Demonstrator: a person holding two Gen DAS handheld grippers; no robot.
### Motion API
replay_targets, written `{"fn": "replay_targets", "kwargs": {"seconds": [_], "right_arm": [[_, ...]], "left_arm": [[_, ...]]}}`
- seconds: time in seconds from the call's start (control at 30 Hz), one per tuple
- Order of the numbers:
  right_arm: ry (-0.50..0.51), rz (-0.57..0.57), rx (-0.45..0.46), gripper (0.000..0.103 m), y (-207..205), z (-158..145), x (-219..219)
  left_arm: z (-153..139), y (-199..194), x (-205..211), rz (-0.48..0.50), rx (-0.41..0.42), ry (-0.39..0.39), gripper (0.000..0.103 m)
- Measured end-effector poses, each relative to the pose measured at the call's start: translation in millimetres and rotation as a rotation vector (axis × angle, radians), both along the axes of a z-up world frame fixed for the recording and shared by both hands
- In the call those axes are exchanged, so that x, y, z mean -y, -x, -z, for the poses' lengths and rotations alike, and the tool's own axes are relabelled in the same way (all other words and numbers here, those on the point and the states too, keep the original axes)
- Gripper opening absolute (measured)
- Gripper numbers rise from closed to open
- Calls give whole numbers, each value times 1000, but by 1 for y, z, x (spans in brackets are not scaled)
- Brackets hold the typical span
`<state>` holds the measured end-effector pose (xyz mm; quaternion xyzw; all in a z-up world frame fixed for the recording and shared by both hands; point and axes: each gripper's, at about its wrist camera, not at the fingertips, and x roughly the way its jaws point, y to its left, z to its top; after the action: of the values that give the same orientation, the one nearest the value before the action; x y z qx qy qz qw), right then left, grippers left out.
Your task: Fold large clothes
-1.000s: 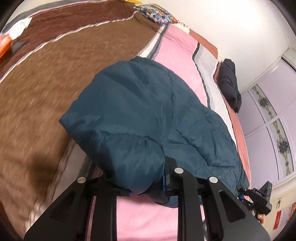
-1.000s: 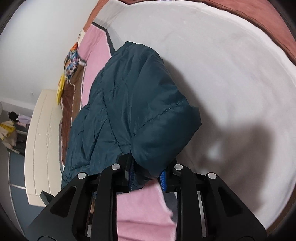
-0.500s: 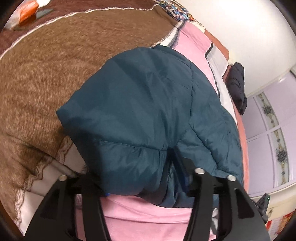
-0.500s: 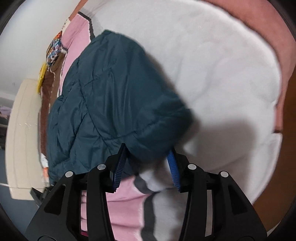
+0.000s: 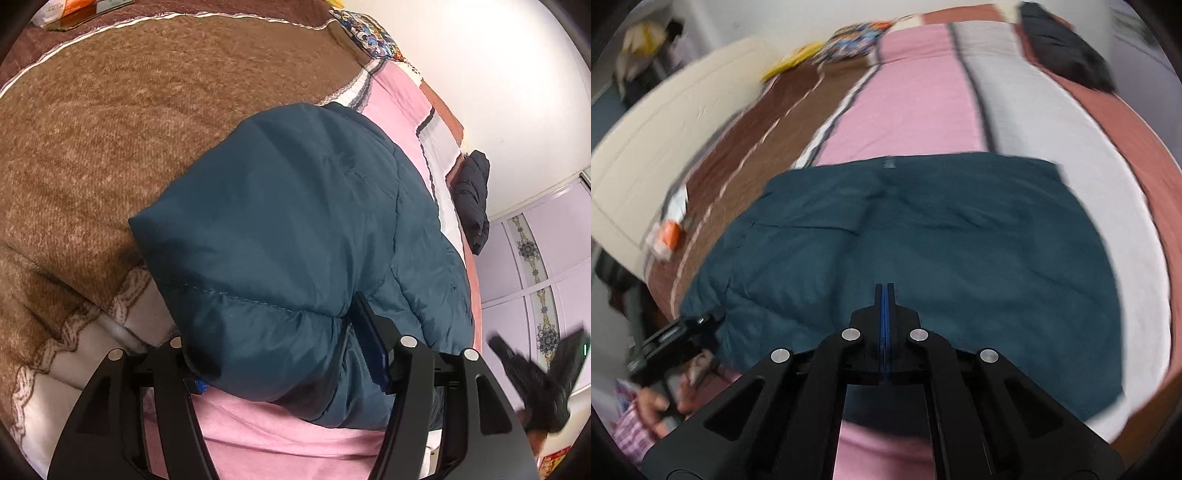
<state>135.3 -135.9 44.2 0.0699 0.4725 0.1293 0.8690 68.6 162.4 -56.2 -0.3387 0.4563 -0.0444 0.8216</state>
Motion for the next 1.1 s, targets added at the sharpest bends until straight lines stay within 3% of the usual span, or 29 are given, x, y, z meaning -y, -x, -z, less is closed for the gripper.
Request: {"fn": "replay_targets", "kwargs": {"seconds": [0.13, 0.23, 0.4, 0.97, 1.1], "right_arm": [[73, -41, -51, 0, -30, 26, -33], [101, -54, -112, 0, -31, 50, -36], [61, -34, -172, 1, -35, 74, -27], [133, -50, -151, 0, -30, 95, -47], [87, -35, -163, 0, -31, 97, -41]], "left_arm": [[-3, -4, 0, -9, -1, 1, 61], [-2, -4, -2, -4, 4, 10, 61], [-3, -6, 2, 9, 11, -13, 61], [-5, -12, 10, -5, -11, -67, 61], [-7, -13, 15, 8, 7, -83, 44]]}}
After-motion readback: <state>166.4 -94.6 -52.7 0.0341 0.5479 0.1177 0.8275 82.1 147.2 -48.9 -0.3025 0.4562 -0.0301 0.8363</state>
